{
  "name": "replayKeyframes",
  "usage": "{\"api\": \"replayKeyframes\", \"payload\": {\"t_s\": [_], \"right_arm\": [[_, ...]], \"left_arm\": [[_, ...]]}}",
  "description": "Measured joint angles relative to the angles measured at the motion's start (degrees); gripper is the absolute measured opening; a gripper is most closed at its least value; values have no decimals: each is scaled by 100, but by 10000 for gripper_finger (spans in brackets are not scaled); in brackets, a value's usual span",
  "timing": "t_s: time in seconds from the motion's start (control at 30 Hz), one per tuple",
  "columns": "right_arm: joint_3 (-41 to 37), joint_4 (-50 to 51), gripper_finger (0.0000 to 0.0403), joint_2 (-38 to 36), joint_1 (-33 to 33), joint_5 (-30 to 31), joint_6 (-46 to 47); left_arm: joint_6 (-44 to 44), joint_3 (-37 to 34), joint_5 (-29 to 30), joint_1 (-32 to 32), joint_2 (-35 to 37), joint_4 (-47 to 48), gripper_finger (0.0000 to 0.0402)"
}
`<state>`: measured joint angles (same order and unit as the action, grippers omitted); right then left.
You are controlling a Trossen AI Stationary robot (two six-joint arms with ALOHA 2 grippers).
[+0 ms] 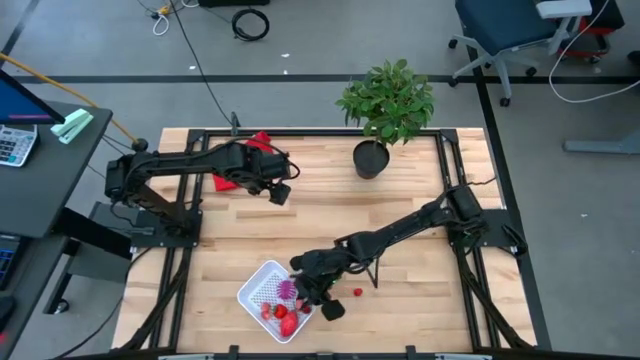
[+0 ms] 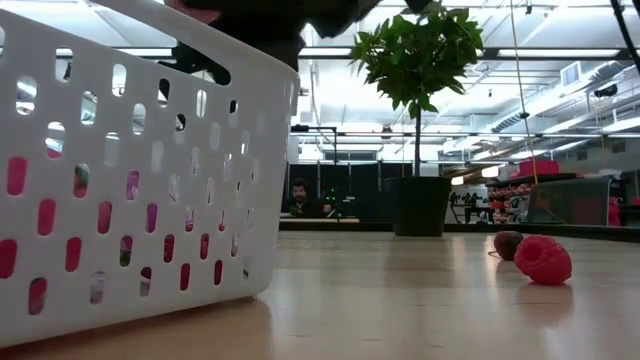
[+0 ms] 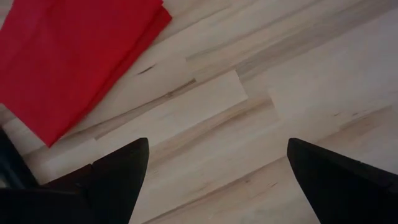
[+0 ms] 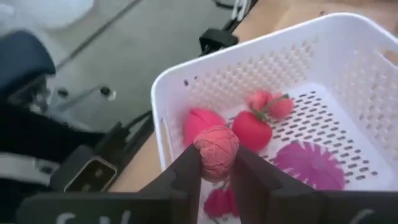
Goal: Pick and placing Produce into tupperware
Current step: Put the peach in the basket, then put the cherry in the basket
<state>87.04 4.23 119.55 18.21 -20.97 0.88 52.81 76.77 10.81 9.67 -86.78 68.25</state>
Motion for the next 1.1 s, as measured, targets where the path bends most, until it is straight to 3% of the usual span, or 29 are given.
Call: {"api": "replayKeyframes", "payload": {"t_s": [0.33, 0.5, 0.67, 0.83, 1.1], "right_arm": [[814, 656, 141, 615, -106, -2, -206], [832, 830, 174, 572, -293, 17, -199], [831, 1401, 183, -132, -565, 171, 49], [835, 2849, 176, -1157, -894, 191, 166], [703, 4696, 164, -2579, -1375, 975, 301]], "left_arm": [[-706, -2, 7, 219, 2, 225, 389], [-945, -2, 7, 292, 2, 226, 389], [-970, -4, -9, 294, 2, 255, 389], [-623, -4, -154, 233, 2, 241, 389], [958, -4, -169, -9, -47, -115, 389]]}}
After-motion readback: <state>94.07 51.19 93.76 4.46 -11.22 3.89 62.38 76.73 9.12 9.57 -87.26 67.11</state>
